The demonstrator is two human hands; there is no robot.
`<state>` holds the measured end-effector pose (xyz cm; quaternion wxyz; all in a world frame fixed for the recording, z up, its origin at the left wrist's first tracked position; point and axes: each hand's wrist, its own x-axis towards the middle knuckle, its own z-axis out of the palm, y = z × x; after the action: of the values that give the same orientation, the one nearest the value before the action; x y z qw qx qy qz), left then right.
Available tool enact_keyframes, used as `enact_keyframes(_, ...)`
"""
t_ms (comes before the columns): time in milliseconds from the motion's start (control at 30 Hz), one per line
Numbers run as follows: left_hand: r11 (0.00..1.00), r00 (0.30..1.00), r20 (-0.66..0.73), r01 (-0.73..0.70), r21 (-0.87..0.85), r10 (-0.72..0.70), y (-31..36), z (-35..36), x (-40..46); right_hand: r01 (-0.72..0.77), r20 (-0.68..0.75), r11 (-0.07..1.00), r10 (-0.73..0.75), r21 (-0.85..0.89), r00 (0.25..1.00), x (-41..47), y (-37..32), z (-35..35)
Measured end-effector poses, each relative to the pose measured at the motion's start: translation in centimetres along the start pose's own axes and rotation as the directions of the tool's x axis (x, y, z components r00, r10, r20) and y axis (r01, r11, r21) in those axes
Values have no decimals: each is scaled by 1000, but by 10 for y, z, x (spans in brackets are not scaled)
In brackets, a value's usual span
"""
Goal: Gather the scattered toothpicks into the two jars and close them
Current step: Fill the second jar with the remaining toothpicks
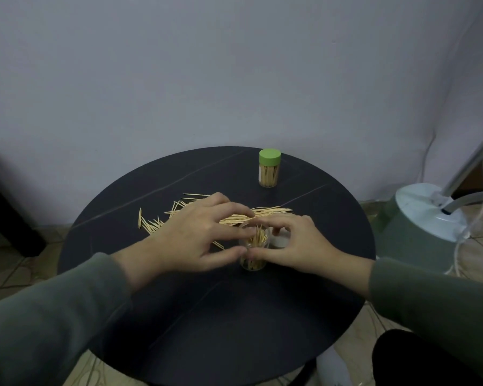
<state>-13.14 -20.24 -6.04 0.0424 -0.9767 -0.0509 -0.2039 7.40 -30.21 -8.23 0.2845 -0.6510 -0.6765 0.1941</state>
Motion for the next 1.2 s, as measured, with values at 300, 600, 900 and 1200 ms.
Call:
enact_keyframes(300, 775, 816, -31, 536, -336, -578, -16, 22, 16, 15, -4, 988, -16, -151, 1000, 23, 22, -38)
enact_keyframes(600, 734, 713, 299, 676, -57, -634, -23, 42, 41, -159, 16, 817, 201, -554, 980, 56, 46, -39)
enact_keyframes(900, 745, 706, 297, 667, 29, -643, -20, 63, 65, -139, 25, 872, 170, -469, 985, 71, 52, -27)
enact_keyframes(1200, 812, 761, 281, 543, 216, -584, -34, 49, 58, 80, 69, 693, -44, -716, 997, 71, 42, -23)
